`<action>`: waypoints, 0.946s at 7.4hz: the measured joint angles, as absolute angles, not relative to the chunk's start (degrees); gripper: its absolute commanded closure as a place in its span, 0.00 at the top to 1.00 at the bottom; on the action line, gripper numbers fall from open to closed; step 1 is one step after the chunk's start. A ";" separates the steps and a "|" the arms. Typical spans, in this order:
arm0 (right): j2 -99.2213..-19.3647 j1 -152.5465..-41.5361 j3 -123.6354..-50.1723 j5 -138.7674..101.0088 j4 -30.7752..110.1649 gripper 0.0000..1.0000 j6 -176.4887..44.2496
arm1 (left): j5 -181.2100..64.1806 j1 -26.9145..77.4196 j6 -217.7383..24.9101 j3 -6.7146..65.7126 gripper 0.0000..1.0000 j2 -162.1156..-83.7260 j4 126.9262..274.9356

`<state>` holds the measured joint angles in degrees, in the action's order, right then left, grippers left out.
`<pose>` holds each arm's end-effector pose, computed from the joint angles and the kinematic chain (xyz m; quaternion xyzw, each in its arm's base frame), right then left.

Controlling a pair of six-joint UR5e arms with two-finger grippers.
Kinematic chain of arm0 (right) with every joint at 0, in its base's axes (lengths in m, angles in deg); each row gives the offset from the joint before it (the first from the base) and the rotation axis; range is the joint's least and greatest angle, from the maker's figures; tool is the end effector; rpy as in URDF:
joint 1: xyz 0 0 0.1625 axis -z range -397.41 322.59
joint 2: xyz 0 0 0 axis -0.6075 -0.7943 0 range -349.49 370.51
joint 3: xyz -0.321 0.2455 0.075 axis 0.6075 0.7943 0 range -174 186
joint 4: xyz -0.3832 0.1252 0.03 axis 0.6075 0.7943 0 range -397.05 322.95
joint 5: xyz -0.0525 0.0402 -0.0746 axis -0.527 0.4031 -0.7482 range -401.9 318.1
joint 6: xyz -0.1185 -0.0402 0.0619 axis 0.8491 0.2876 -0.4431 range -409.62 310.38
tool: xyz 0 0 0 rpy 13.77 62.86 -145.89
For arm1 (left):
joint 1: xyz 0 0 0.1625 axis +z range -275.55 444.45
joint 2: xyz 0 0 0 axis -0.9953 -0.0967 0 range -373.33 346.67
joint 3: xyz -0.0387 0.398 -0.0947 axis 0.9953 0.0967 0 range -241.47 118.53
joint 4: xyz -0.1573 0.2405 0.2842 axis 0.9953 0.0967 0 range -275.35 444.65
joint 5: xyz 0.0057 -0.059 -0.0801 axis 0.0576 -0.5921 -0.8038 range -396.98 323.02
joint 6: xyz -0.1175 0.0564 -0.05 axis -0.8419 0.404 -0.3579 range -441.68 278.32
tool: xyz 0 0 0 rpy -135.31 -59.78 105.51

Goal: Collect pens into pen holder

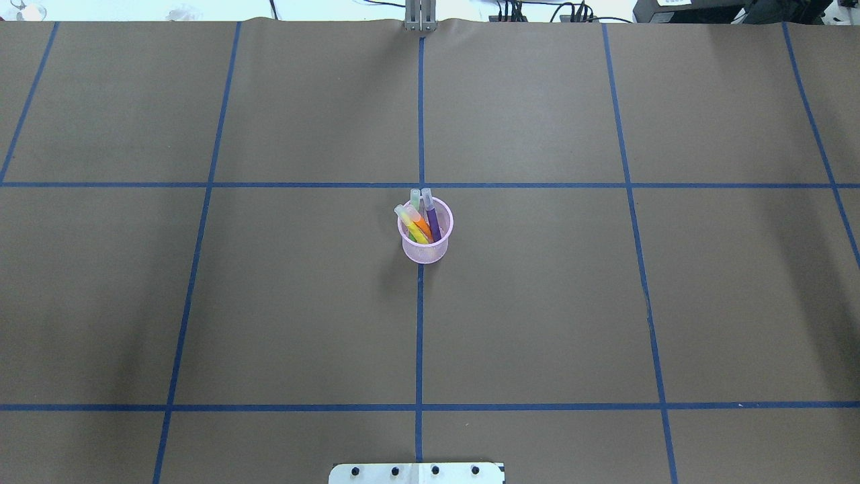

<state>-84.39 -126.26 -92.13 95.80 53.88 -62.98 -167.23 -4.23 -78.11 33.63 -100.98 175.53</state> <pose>0.0211 -0.4497 0.6404 -0.0329 -0.4033 0.0892 0.9101 -0.0324 -0.4714 0.6548 0.0366 0.3433 0.0510 0.9371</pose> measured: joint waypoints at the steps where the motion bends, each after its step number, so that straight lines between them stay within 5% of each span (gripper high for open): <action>1: -84.94 -126.55 -92.13 95.89 53.97 1.00 -61.06 | -167.22 -4.34 -78.09 33.60 1.00 -100.79 175.53; 7: -86.23 -127.32 -92.25 97.35 53.64 1.00 -57.54 | -167.16 -4.49 -78.20 33.77 1.00 -100.64 175.45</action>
<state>-86.23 -127.32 -92.25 97.35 53.64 -57.54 -167.16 -4.49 -78.20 33.77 -100.64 175.45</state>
